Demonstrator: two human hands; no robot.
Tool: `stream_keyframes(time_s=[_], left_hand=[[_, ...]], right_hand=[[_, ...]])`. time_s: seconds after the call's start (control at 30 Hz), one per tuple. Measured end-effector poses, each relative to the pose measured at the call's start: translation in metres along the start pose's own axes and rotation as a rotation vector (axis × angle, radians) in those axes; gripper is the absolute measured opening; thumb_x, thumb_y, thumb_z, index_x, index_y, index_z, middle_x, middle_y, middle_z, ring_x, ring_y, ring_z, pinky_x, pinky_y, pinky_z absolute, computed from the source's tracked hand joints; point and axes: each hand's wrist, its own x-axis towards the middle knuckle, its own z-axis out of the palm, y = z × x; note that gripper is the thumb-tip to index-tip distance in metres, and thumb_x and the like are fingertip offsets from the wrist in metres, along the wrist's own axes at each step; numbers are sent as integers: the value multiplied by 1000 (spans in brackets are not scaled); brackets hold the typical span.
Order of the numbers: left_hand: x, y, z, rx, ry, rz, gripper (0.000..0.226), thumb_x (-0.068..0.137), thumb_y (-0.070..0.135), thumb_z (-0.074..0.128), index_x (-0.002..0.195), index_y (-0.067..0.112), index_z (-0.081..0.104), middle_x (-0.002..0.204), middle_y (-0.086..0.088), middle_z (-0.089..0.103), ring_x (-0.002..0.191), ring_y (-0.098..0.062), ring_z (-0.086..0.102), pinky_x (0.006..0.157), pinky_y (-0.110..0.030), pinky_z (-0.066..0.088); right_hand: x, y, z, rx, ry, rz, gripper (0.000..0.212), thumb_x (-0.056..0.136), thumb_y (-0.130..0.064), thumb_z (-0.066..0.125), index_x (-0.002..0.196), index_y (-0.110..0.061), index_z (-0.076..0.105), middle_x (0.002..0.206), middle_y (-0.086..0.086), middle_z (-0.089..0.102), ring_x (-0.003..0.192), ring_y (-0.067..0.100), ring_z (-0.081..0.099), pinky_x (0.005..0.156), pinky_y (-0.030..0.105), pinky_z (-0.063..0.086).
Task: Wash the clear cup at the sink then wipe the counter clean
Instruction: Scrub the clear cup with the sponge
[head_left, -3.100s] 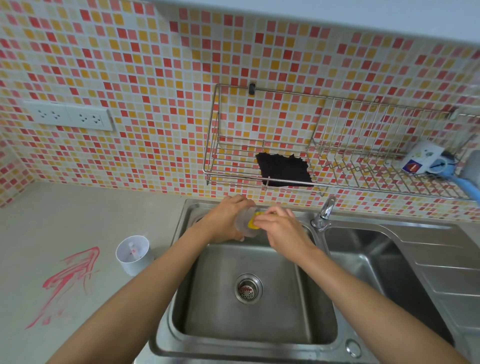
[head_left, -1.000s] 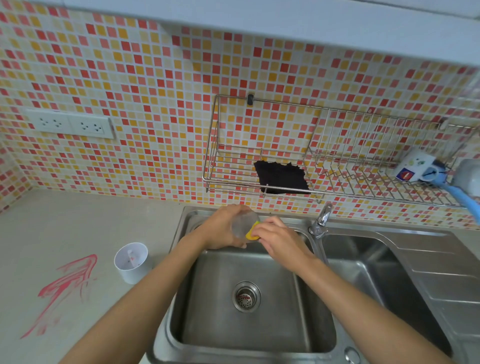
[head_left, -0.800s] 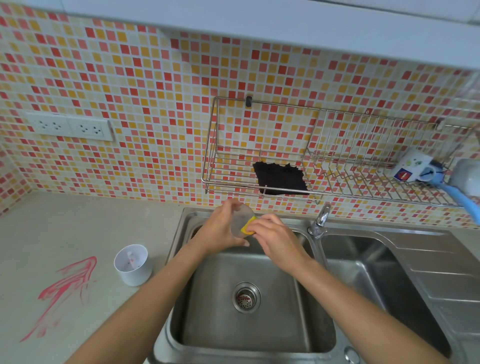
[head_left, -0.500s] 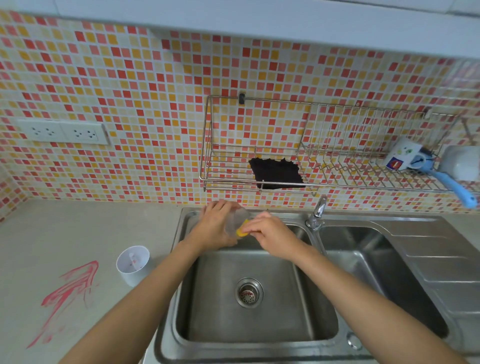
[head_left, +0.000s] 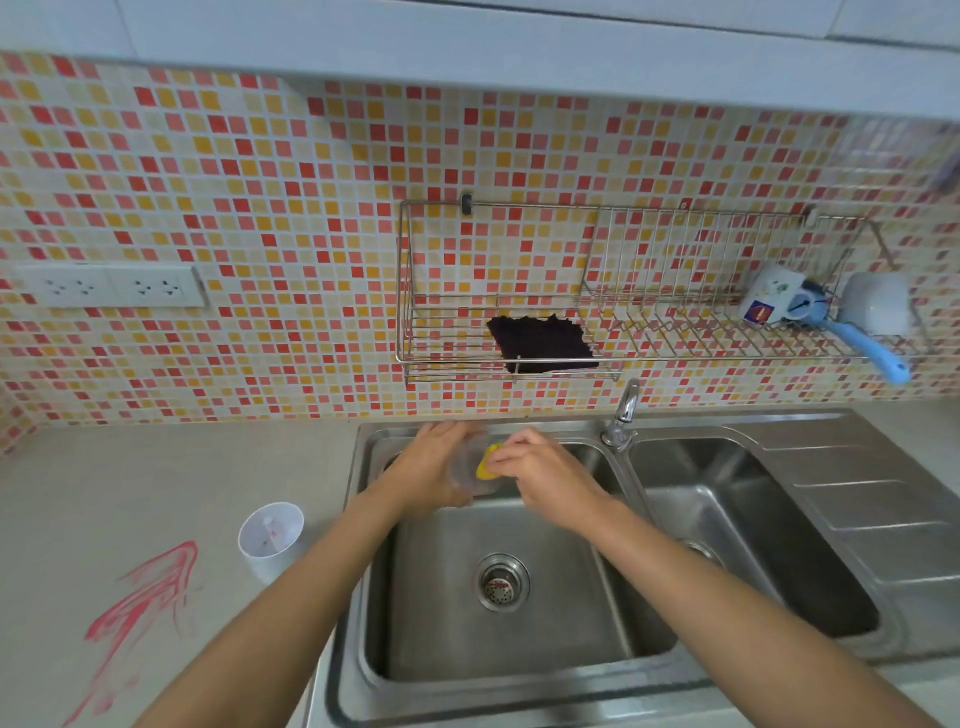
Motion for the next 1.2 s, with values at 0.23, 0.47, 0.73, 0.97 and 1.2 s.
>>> stream_keyframes(time_s=[0.23, 0.47, 0.73, 0.97, 1.2], left_hand=[[6, -2, -4, 51, 16, 22, 84, 68, 30, 83, 140, 22, 41, 138, 3, 47, 126, -19, 40, 105, -27, 32], [5, -5, 6, 77, 25, 71, 79, 72, 36, 81, 139, 22, 43, 140, 6, 46, 129, -15, 39, 104, -18, 24], [-3, -20, 10, -19, 59, 25, 83, 66, 33, 84, 138, 25, 44, 141, 6, 45, 129, -17, 40, 107, -33, 39], [0, -16, 11, -51, 96, 23, 87, 65, 35, 84, 140, 25, 43, 140, 8, 47, 127, -16, 41, 107, -30, 37], [-1, -24, 17, 26, 122, 39, 83, 65, 34, 82, 138, 27, 43, 140, 8, 46, 127, -17, 41, 106, -34, 41]], right_hand=[[-2, -25, 4, 400, 12, 288, 29, 88, -5, 61, 112, -19, 72, 117, -6, 69, 109, 12, 59, 100, 26, 42], [3, -4, -2, -146, -1, -33, 38, 76, -4, 72, 111, -21, 72, 109, -8, 71, 98, 18, 52, 80, 32, 49], [-1, -25, 1, 510, -85, 398, 27, 87, -9, 64, 108, -23, 74, 115, -10, 69, 104, 5, 62, 98, 22, 44], [-4, -11, 5, -51, 37, 37, 40, 82, 2, 64, 115, -21, 70, 117, -10, 67, 100, 23, 52, 82, 31, 52], [2, -19, 2, 296, -106, 260, 29, 89, -14, 62, 115, -23, 70, 122, -10, 66, 109, 16, 56, 98, 20, 36]])
